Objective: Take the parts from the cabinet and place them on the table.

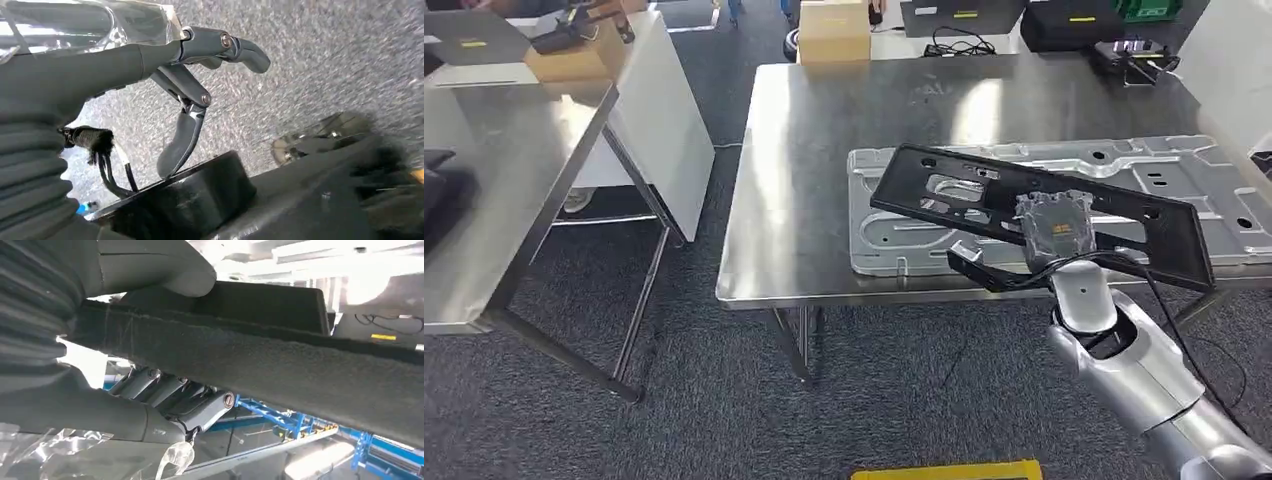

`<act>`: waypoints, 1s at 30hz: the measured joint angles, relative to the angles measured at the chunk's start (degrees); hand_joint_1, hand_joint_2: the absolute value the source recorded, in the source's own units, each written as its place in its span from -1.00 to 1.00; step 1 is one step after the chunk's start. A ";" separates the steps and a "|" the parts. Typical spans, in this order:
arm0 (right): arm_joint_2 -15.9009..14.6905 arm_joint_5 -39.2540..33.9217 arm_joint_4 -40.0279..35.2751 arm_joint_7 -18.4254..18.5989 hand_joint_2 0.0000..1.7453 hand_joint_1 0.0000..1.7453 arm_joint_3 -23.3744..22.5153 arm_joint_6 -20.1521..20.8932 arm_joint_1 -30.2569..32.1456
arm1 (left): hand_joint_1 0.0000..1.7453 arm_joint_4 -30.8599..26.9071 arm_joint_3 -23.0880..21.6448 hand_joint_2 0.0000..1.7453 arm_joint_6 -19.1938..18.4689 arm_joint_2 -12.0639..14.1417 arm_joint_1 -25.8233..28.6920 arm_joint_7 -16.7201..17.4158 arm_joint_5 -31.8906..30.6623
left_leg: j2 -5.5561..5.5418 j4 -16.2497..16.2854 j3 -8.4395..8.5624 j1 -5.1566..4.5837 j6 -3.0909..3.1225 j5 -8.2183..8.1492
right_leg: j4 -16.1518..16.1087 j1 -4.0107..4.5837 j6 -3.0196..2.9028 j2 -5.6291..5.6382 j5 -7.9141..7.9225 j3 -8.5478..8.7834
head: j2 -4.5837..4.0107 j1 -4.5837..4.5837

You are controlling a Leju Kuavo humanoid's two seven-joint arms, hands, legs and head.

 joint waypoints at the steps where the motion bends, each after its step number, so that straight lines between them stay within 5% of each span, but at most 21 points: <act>1: -0.04 0.00 0.00 0.00 1.00 1.00 0.00 0.02 -0.04 | -1.00 0.00 0.00 1.00 0.00 0.07 -0.05 0.00 -0.07 | 0.01 -2.11 1.26 -0.33 0.49 -0.52 | 0.00 0.15 0.36 -0.01 -0.27 0.21 | 0.00 0.00; 5: -0.04 0.00 -0.02 0.00 1.00 1.00 -0.07 0.07 -0.02 | -1.00 0.00 0.00 1.00 0.00 0.07 -0.01 0.09 -0.28 | -0.06 -3.04 1.82 -0.83 1.57 -1.03 | -0.39 0.10 1.78 -0.10 -0.69 0.44 | 0.00 0.02; 7: -0.18 0.00 -0.07 0.02 1.00 1.00 -0.33 0.07 0.09 | -1.00 0.00 -0.02 1.00 0.00 0.00 -0.06 0.09 -0.46 | -0.08 -4.01 2.99 -0.34 2.31 -0.88 | 2.36 -0.18 2.04 -0.25 -2.15 -0.37 | 0.00 0.02; 10: -0.20 0.00 -0.09 0.02 1.00 1.00 -0.33 0.07 0.36 | -1.00 0.00 -0.02 1.00 -0.04 -0.04 -0.13 0.09 -0.48 | 0.00 -3.99 3.82 -0.43 3.12 -1.66 | 16.49 -0.15 2.71 -0.24 -7.71 -7.90 | 0.00 0.02; 11: -0.26 0.00 -0.07 0.00 1.00 1.00 -0.33 0.07 0.67 | -1.00 0.00 -0.02 1.00 -0.07 -0.04 -0.08 0.09 -0.48 | -0.05 -3.98 4.09 -0.42 3.09 -1.89 | 19.01 -0.16 2.87 -0.24 -7.85 -9.77 | 0.00 0.00; 13: -0.33 0.00 -0.07 0.00 1.00 1.00 -0.33 0.09 0.93 | -1.00 0.00 -0.02 1.00 -0.07 -0.04 0.10 0.09 -0.48 | -0.25 -3.86 4.84 -0.20 2.72 -2.56 | 15.16 -0.36 3.16 -0.26 -4.00 -9.04 | 0.00 0.02; 15: -0.35 0.00 -0.09 0.00 1.00 1.00 -0.35 0.09 0.89 | -1.00 0.00 -0.02 1.00 -0.09 -0.07 0.12 0.09 -0.50 | -0.32 -3.29 5.68 0.03 1.97 -3.69 | 4.40 -0.73 3.66 -0.47 2.21 -4.46 | 0.00 0.02; 16: -0.44 0.02 -0.07 0.00 1.00 1.00 -0.35 0.09 0.96 | -1.00 0.00 -0.02 1.00 -0.09 0.02 0.07 0.09 -0.55 | -0.30 -2.84 5.49 -0.39 1.37 -4.42 | 1.87 -0.76 4.09 -0.48 1.97 -3.06 | 0.00 0.00; 17: -0.35 0.04 -0.09 -0.09 1.00 1.00 -0.33 0.11 0.75 | -1.00 0.00 -0.02 1.00 -0.11 0.04 -0.12 0.13 -0.55 | -0.31 -2.13 5.23 -0.51 1.17 -4.89 | 1.31 -0.73 2.91 -0.19 1.61 -3.11 | 0.00 0.00; 20: -0.22 0.13 -0.07 -0.11 1.00 1.00 -0.33 0.17 0.95 | -1.00 0.00 -0.02 1.00 -0.09 0.02 -0.06 0.11 -0.59 | -0.34 -2.63 5.40 -0.47 0.99 -4.91 | 1.62 -0.43 1.75 -0.16 1.11 -3.42 | 0.00 -0.02; 22: -0.13 0.22 -0.09 -0.11 1.00 1.00 -0.37 0.17 0.70 | -1.00 0.00 -0.02 1.00 -0.07 0.04 -0.07 0.09 -0.52 | -0.13 -0.38 4.60 -0.21 0.44 -6.45 | 1.48 -0.60 0.89 -0.19 0.82 -2.84 | 0.00 -0.04; 25: -0.09 0.35 -0.07 -0.20 1.00 1.00 -0.37 0.17 0.69 | -1.00 0.00 -0.02 1.00 -0.09 0.04 -0.17 0.07 -0.28 | -0.06 14.10 -3.37 -0.13 -0.05 -11.57 | 1.48 -0.43 0.21 -0.17 0.26 -2.38 | 0.00 -0.02; 26: -0.09 0.35 -0.04 -0.37 1.00 1.00 -0.31 0.20 0.75 | -1.00 0.00 -0.02 1.00 -0.11 0.04 -0.04 0.06 -0.28 | -0.06 17.34 -5.65 -0.14 -0.04 -11.96 | 1.49 -0.33 0.13 -0.15 0.07 -2.21 | 0.00 -0.02; 28: -0.09 0.35 -0.04 -0.37 1.00 1.00 -0.31 0.17 0.78 | -1.00 0.00 -0.02 1.00 -0.15 0.04 0.03 0.04 -0.26 | -0.06 15.28 -6.13 -0.28 0.45 -8.92 | 1.48 -0.03 0.08 -0.10 -0.42 -1.54 | 0.00 -0.02; 30: -0.09 0.35 -0.04 -0.37 1.00 1.00 -0.35 0.17 0.65 | -1.00 0.00 -0.02 1.00 -0.20 0.04 0.08 0.04 -0.26 | -0.08 4.32 -1.85 -0.74 1.89 -2.26 | 1.40 0.42 0.06 -0.10 -1.07 -0.34 | 0.00 -0.02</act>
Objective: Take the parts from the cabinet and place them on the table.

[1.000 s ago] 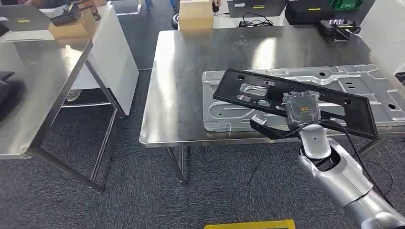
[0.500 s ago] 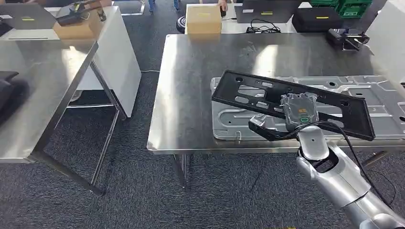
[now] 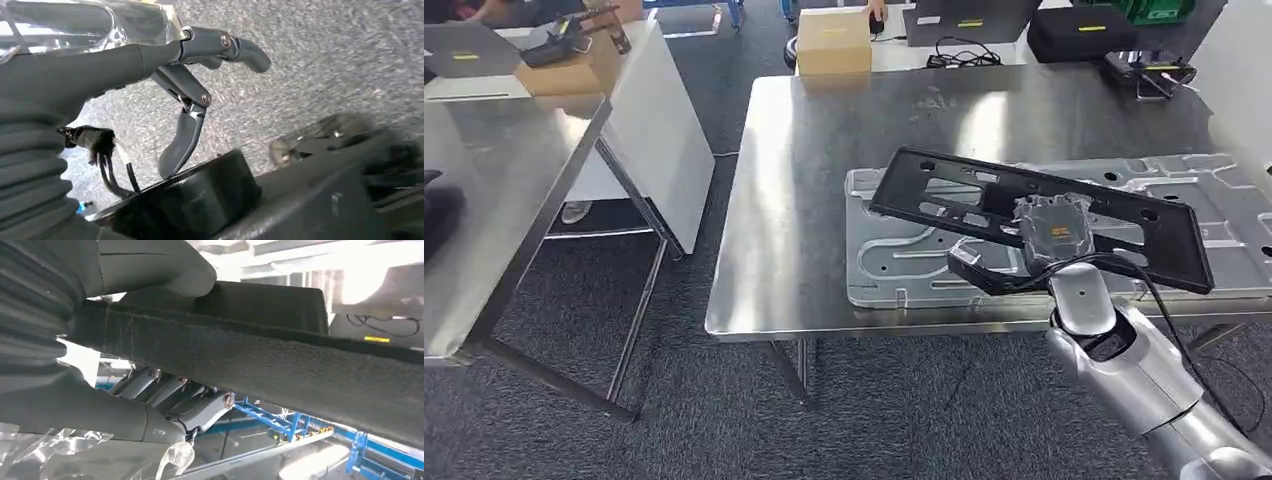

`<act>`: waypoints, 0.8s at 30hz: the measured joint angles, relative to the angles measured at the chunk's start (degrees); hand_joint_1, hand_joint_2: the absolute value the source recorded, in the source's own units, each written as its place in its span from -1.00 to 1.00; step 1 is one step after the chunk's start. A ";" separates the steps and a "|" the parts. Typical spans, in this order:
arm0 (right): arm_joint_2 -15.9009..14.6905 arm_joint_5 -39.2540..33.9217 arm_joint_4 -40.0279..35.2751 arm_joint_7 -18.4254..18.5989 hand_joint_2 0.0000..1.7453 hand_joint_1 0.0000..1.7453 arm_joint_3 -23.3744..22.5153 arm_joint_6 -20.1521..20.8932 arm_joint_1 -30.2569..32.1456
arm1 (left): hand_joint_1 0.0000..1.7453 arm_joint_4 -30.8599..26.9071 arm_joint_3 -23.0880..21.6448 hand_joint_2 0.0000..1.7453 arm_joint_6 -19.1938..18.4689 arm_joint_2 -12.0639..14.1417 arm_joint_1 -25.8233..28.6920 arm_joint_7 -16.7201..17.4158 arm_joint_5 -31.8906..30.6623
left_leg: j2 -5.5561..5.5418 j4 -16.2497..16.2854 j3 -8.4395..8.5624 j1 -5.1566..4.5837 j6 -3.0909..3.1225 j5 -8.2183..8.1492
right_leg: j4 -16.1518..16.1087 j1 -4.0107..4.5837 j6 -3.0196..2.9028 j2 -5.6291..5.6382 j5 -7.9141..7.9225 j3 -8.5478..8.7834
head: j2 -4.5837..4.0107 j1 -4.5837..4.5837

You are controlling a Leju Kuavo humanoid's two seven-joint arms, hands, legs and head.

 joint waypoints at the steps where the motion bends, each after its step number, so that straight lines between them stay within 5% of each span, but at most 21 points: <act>1: -0.04 -0.02 0.02 0.00 1.00 1.00 -0.04 -0.02 0.00 | -1.00 0.02 0.00 1.00 0.02 0.20 0.04 0.00 0.00 | 0.00 -4.62 1.63 -0.48 1.07 2.06 | -0.13 -0.33 -0.01 -0.03 -0.24 0.29 | 0.00 0.00; 2: -0.07 -0.11 0.04 0.00 1.00 1.00 -0.02 -0.04 -0.21 | -1.00 0.00 0.00 1.00 0.07 0.33 -0.02 0.00 0.11 | 0.09 -5.26 2.45 -0.66 1.59 1.17 | -0.18 0.21 0.35 0.00 -0.46 0.32 | 0.00 0.02; 5: -0.42 -0.37 0.04 -0.06 1.00 1.00 -0.07 -0.09 0.10 | -1.00 0.00 0.00 1.00 0.07 0.31 0.04 -0.09 0.17 | 0.17 -6.09 2.89 -1.04 1.11 0.87 | -0.30 -0.26 0.94 0.22 -0.71 0.28 | 0.00 0.04; 7: -0.53 -0.44 0.04 0.00 1.00 1.00 -0.18 -0.11 0.12 | -1.00 0.00 0.00 1.00 0.09 0.28 0.04 -0.13 0.17 | 0.24 -7.30 4.10 -0.41 1.00 1.11 | 1.24 -0.35 1.48 0.03 -1.65 0.16 | 0.00 0.00; 11: -0.90 -0.88 0.07 0.24 1.00 1.00 -0.24 -0.63 0.73 | -1.00 0.00 0.00 1.00 -0.18 0.24 0.03 -0.13 0.13 | 0.33 -7.34 5.05 -0.22 1.77 0.21 | 17.66 -0.32 2.18 0.01 -7.86 -8.89 | 0.00 0.02; 13: -1.05 -0.96 0.07 0.24 1.00 1.00 -0.24 -0.74 1.44 | -1.00 0.00 0.00 1.00 -0.26 0.24 0.30 -0.11 -0.07 | 0.16 -7.26 5.67 0.19 1.32 -0.34 | 16.54 -0.58 2.64 -0.06 -5.27 -9.51 | 0.00 0.02; 15: -1.09 -0.96 0.07 0.28 1.00 1.00 -0.24 -0.90 1.50 | -1.00 0.00 0.00 1.00 -0.26 0.24 0.48 -0.11 -0.24 | 0.05 -6.75 6.45 0.82 0.36 -1.28 | 6.49 -1.23 3.65 -0.29 0.76 -5.27 | 0.00 0.02; 16: -1.18 -0.94 0.07 0.28 1.00 1.00 -0.28 -1.09 1.63 | -1.00 0.00 0.00 1.00 -0.26 0.34 0.49 -0.13 -0.24 | 0.03 -6.05 6.45 0.78 -0.31 -2.04 | 1.67 -1.81 4.42 -0.58 2.40 -3.39 | 0.00 0.04; 17: -1.44 -0.92 0.09 0.31 1.00 1.00 -0.28 -1.27 1.53 | -1.00 0.02 0.00 1.00 -0.24 0.77 0.35 -0.15 -0.24 | -0.07 -5.23 5.94 0.32 -0.87 -2.83 | 1.38 -1.55 4.19 0.21 1.34 -2.96 | 0.00 0.07; 18: -1.40 -0.96 0.09 0.35 1.00 1.00 -0.39 -1.29 1.64 | -1.00 0.02 0.00 1.00 -0.22 0.74 0.29 -0.15 -0.31 | -0.07 -5.20 5.95 0.40 -0.86 -3.02 | 1.62 -1.60 2.85 0.34 1.20 -3.16 | 0.00 0.00; 21: -1.53 -0.96 0.13 0.35 1.00 1.00 -0.39 -1.29 2.14 | -1.00 0.02 -0.02 1.00 -0.17 0.81 0.54 -0.15 -0.31 | -0.15 -5.50 6.24 0.50 -1.13 -3.18 | 1.80 -1.58 1.98 0.31 0.87 -3.28 | 0.00 0.02; 24: -1.49 -0.94 0.11 0.35 1.00 1.00 -0.68 -1.33 1.83 | -1.00 0.02 -0.02 1.00 -0.15 0.96 0.32 -0.15 -0.35 | 0.11 2.43 2.30 0.59 -1.75 -6.57 | 1.65 -1.52 1.20 0.49 0.58 -2.84 | 0.00 0.02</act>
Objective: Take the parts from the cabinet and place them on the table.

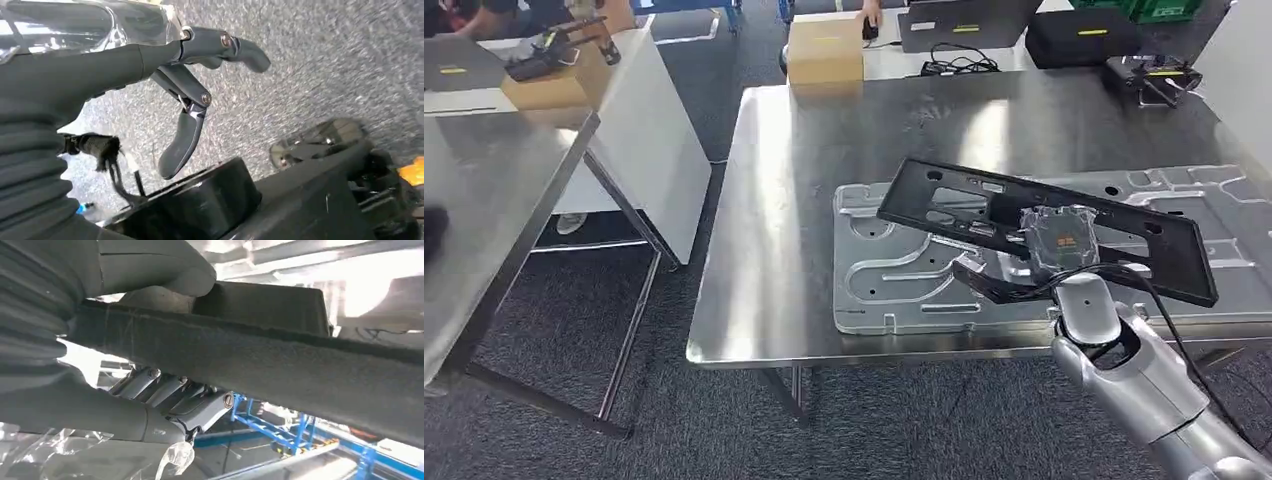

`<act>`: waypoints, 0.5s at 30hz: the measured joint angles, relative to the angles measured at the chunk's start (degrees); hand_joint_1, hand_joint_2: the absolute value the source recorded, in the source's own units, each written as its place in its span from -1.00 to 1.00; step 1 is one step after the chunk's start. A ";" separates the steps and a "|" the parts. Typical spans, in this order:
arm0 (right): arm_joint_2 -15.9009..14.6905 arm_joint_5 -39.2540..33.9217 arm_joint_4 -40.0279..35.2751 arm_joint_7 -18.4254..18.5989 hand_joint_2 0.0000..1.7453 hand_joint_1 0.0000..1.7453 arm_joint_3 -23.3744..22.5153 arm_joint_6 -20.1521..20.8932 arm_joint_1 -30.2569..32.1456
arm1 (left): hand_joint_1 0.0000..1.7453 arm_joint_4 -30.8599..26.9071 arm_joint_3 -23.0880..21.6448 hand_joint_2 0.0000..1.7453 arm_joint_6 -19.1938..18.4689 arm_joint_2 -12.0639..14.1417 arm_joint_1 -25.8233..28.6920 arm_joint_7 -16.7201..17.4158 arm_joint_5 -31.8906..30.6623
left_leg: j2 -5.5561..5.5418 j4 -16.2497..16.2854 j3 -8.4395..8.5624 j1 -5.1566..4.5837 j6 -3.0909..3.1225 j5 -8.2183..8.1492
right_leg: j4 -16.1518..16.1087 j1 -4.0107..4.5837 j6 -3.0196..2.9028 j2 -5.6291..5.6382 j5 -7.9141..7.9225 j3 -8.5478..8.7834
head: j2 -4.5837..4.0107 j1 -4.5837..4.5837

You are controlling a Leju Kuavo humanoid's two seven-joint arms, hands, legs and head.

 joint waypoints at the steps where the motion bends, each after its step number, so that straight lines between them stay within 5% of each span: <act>1: -0.02 0.00 0.00 0.00 1.00 1.00 -0.04 0.02 -0.05 | -1.00 0.00 0.00 1.00 0.00 0.00 -0.10 0.00 0.02 | 0.01 5.40 -3.03 0.01 0.04 -1.77 | 0.00 0.15 -0.25 0.01 -0.21 0.14 | 0.00 -0.02; 3: -0.02 -0.02 0.00 -0.02 1.00 1.00 -0.04 0.02 0.13 | -1.00 -0.02 0.02 1.00 0.15 -0.22 -0.04 0.02 0.20 | 0.00 11.56 -7.44 -0.11 0.47 -2.50 | 0.00 0.59 -0.64 0.02 -0.65 0.58 | 0.00 0.00; 4: 0.00 -0.02 0.00 -0.04 1.00 1.00 -0.02 0.02 0.17 | -1.00 -0.07 0.02 1.00 0.26 -0.31 -0.24 0.04 0.15 | -0.02 10.56 -7.58 -0.26 0.94 -1.04 | 0.00 0.84 -0.76 0.02 -0.89 0.92 | 0.00 0.00; 7: 0.04 -0.02 0.00 -0.04 1.00 1.00 -0.09 0.02 -0.20 | -1.00 -0.07 0.00 1.00 0.55 -0.61 -0.32 0.39 0.09 | -0.09 -3.01 -2.64 -1.61 4.04 7.36 | -0.24 1.72 -1.02 0.03 -1.71 2.45 | 0.00 0.00; 8: 0.02 0.00 0.02 -0.04 1.00 1.00 -0.17 0.02 -0.25 | -1.00 -0.07 0.00 1.00 0.70 -0.44 -0.35 0.39 0.11 | -0.01 -5.99 -1.41 -2.36 5.70 7.86 | -0.44 1.55 -0.95 -0.04 -1.88 2.76 | 0.00 0.02; 12: 0.00 -0.04 0.00 -0.11 1.00 1.00 -0.22 0.02 -0.46 | -1.00 -0.11 0.00 1.00 0.79 -0.63 -0.50 0.39 0.00 | 0.12 -8.03 -0.06 -2.93 5.90 7.43 | -1.66 1.30 0.18 -0.04 -1.99 3.38 | 0.00 0.00; 13: -0.04 -0.05 -0.07 -0.11 1.00 1.00 -0.31 0.02 -0.29 | -1.00 -0.11 0.00 1.00 0.79 -0.68 -0.48 0.39 0.02 | 0.36 -9.96 1.41 -1.88 5.06 8.08 | -1.47 1.39 0.30 -0.18 -2.28 3.66 | 0.00 0.00; 15: -0.07 -0.02 -0.07 -0.02 1.00 1.00 -0.35 0.02 -0.62 | -1.00 -0.11 0.00 1.00 0.87 -0.68 -0.54 0.31 0.02 | 0.35 -10.63 2.48 -1.97 4.98 8.06 | 3.88 1.64 0.61 -0.32 -4.75 1.13 | 0.00 0.00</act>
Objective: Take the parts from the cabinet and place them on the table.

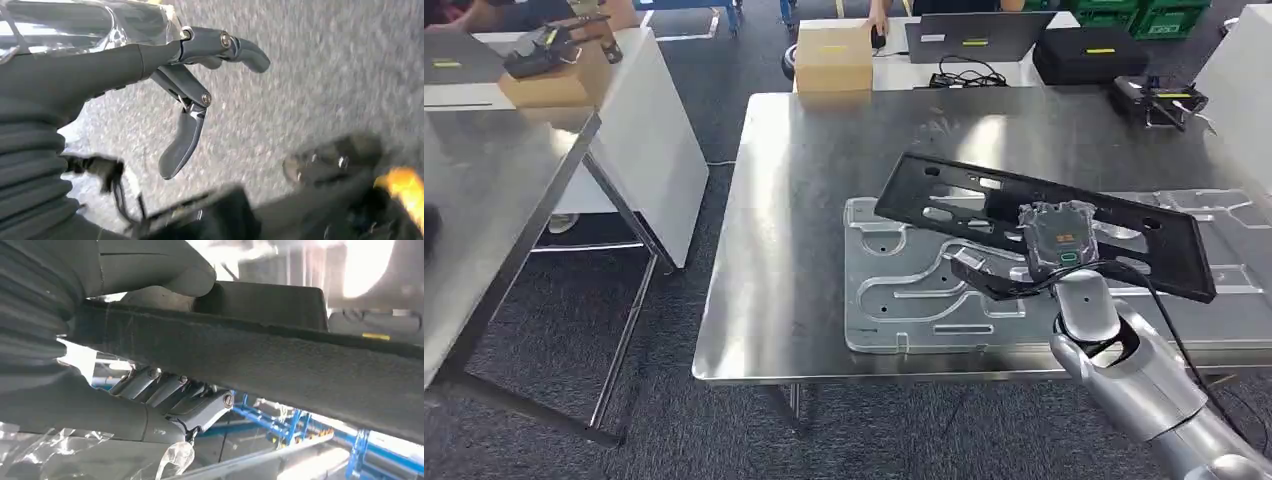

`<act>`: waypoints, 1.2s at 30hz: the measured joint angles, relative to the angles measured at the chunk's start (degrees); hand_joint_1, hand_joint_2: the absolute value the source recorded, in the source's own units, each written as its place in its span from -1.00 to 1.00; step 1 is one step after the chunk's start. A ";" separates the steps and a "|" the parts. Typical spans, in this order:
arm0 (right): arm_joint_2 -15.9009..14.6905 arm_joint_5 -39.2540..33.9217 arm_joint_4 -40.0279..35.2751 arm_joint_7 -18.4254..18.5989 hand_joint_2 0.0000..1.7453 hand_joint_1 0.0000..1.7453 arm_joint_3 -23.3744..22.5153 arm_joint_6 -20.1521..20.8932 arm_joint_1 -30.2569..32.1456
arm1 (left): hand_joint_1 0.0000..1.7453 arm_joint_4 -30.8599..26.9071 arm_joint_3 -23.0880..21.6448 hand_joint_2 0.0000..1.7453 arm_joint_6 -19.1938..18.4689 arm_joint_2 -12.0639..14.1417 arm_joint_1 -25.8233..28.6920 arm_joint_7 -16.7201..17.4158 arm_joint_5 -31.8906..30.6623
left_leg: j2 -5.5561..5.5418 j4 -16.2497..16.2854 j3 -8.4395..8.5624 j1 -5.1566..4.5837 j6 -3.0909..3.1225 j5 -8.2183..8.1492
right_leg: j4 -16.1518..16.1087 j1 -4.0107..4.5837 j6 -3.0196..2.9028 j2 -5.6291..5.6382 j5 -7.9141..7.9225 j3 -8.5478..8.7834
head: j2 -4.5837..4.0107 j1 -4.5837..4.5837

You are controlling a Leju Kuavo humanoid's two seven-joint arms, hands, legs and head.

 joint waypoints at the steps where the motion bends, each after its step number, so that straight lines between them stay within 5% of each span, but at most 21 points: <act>1: -0.02 0.00 0.00 0.02 1.00 1.00 0.00 0.00 -0.02 | -1.00 0.00 0.00 1.00 -0.02 0.00 -0.01 -0.04 -0.02 | 0.00 0.00 0.33 0.01 0.05 -0.31 | 4.43 -0.04 0.27 -0.01 -1.66 -2.41 | 0.00 0.02; 3: -0.04 -0.04 0.00 0.00 1.00 1.00 0.00 0.00 0.43 | -1.00 0.00 0.00 1.00 -0.20 -0.15 0.03 -0.13 -0.04 | -0.05 0.03 0.88 0.02 0.04 -0.91 | 11.42 -0.07 0.71 -0.03 -3.21 -7.02 | 0.00 0.00; 4: -0.04 -0.07 0.00 -0.02 1.00 1.00 0.00 0.00 0.59 | -1.00 0.00 0.00 1.00 -0.20 -0.22 0.12 -0.13 -0.02 | -0.14 0.05 1.25 0.13 -0.14 -1.21 | 11.16 -0.16 0.90 -0.08 -1.86 -7.69 | 0.00 0.00; 5: -0.04 -0.07 0.00 -0.02 1.00 1.00 0.00 -0.02 0.61 | -1.00 0.00 0.00 1.00 -0.20 -0.26 0.15 -0.13 -0.02 | -0.24 0.11 1.62 0.24 -0.38 -1.57 | 8.02 -0.28 1.11 -0.14 0.72 -6.85 | 0.00 0.00; 7: -0.04 -0.07 0.00 -0.04 1.00 1.00 -0.02 -0.09 0.46 | -1.00 0.00 0.00 1.00 -0.13 -0.26 0.12 -0.13 -0.02 | -0.31 0.72 2.39 0.50 -1.04 -2.63 | -2.31 -0.65 1.59 -0.49 6.70 -2.46 | 0.00 0.00; 8: -0.07 -0.07 0.02 -0.07 1.00 1.00 0.00 -0.13 0.52 | -1.00 0.00 0.00 1.00 -0.09 -0.24 0.10 -0.13 -0.02 | -0.27 1.19 2.39 0.29 -1.54 -3.31 | -5.49 -0.81 1.91 -0.74 7.04 -1.09 | 0.00 0.00; 10: 0.04 -0.13 0.04 -0.20 1.00 1.00 -0.02 -0.22 0.24 | -1.00 0.00 0.00 1.00 0.00 -0.15 -0.08 -0.13 0.00 | -0.33 1.56 2.27 -0.10 -1.79 -3.99 | -5.60 -0.60 0.34 -0.31 6.54 -0.95 | 0.00 -0.02; 13: 0.04 -0.17 0.04 -0.20 1.00 1.00 -0.02 -0.28 0.03 | -1.00 0.00 0.00 1.00 0.04 -0.07 -0.02 -0.13 0.18 | -0.33 1.87 2.08 0.21 -2.27 -4.67 | -5.71 -0.86 -0.66 -0.29 6.26 -0.84 | 0.00 0.00; 14: 0.11 -0.26 0.04 -0.20 1.00 1.00 -0.09 -0.37 -0.11 | -1.00 0.00 0.00 1.00 0.09 -0.04 0.00 -0.13 0.22 | -0.30 3.54 1.43 0.24 -2.83 -5.53 | -5.76 -0.83 -0.90 -0.23 6.10 -0.67 | 0.00 -0.04; 17: 0.24 -0.92 0.04 -0.37 1.00 1.00 -0.09 -0.74 -0.10 | -1.00 0.00 0.00 1.00 0.07 -0.07 -0.04 -0.17 0.31 | -0.29 17.37 -6.18 1.31 -4.08 -10.61 | -5.74 -0.86 -1.42 -0.20 5.65 -0.37 | 0.00 -0.02; 19: 0.26 -1.14 0.04 -0.48 1.00 1.00 -0.09 -0.77 0.00 | -1.00 0.00 0.00 1.00 0.07 -0.07 0.17 -0.17 0.31 | -0.28 21.63 -9.81 1.64 -4.28 -10.53 | -5.74 -0.87 -1.34 -0.16 5.25 -0.02 | 0.00 -0.02; 20: 0.26 -1.16 0.04 -0.48 1.00 1.00 -0.09 -0.77 0.03 | -1.00 0.00 0.00 1.00 0.07 -0.04 0.14 -0.22 0.31 | -0.28 19.23 -9.36 1.71 -4.21 -8.17 | -5.74 -0.88 -1.23 -0.14 4.96 0.41 | 0.00 -0.02; 22: 0.30 -1.16 0.04 -0.48 1.00 1.00 -0.09 -0.79 -0.08 | -1.00 0.00 0.00 1.00 0.09 -0.04 0.14 -0.22 0.28 | -0.29 8.34 -4.98 1.68 -3.59 -1.49 | -5.77 -0.88 -0.93 -0.15 4.30 1.57 | 0.00 -0.02; 23: 0.33 -1.16 0.04 -0.48 1.00 1.00 -0.11 -0.79 -0.10 | -1.00 0.00 0.00 1.00 0.09 -0.04 0.16 -0.22 0.26 | -0.30 3.55 -3.17 1.57 -3.18 0.56 | -5.93 -0.96 -0.78 -0.19 4.01 1.91 | 0.00 -0.02; 27: 0.37 -1.20 0.04 -0.48 1.00 1.00 -0.11 -0.96 -0.22 | -1.00 0.00 0.00 1.00 0.15 0.00 0.17 -0.22 0.15 | -0.33 2.63 -2.35 0.39 -2.58 -1.01 | -6.47 -1.03 0.56 -0.17 3.66 2.27 | 0.00 -0.02; 29: 0.31 -1.42 0.07 -0.44 1.00 1.00 -0.37 -1.03 -0.09 | -1.00 0.00 0.00 1.00 0.61 0.00 0.14 -0.22 -0.09 | -0.32 1.27 -0.97 0.93 -1.97 -0.48 | -5.71 -1.24 1.06 -0.37 3.07 2.53 | 0.00 0.00; 30: 0.28 -1.75 0.07 -0.44 1.00 1.00 -0.50 -1.16 -0.13 | -1.00 0.00 0.00 1.00 0.94 0.02 0.11 -0.22 -0.11 | -0.27 1.20 -0.64 0.92 -1.48 -0.59 | -2.68 -1.07 0.94 -0.36 1.41 1.19 | 0.00 0.02; 33: 0.17 -1.99 0.09 -0.44 1.00 1.00 -0.53 -1.42 0.29 | -1.00 0.00 0.00 1.00 0.66 -0.04 0.07 -1.42 -0.48 | -0.22 1.23 -0.10 0.55 -0.80 -1.05 | 11.38 -0.69 1.11 -0.36 -3.59 -6.67 | 0.00 0.02; 34: 0.04 -2.01 0.11 -0.44 1.00 1.00 -0.53 -1.42 0.57 | -1.00 0.00 0.00 1.00 0.57 -0.11 0.17 -1.85 -0.57 | -0.31 1.23 0.09 0.41 -0.74 -1.19 | 12.57 -0.63 1.05 -0.36 -3.05 -7.96 | 0.00 0.00; 36: 0.00 -2.05 0.13 -0.48 1.00 1.00 -0.53 -1.42 0.77 | -1.00 0.00 0.00 1.00 0.42 -0.20 0.37 -3.78 -0.68 | -0.47 1.27 0.69 0.26 -0.79 -1.67 | 7.07 -0.40 0.65 -0.36 1.44 -6.41 | 0.00 0.00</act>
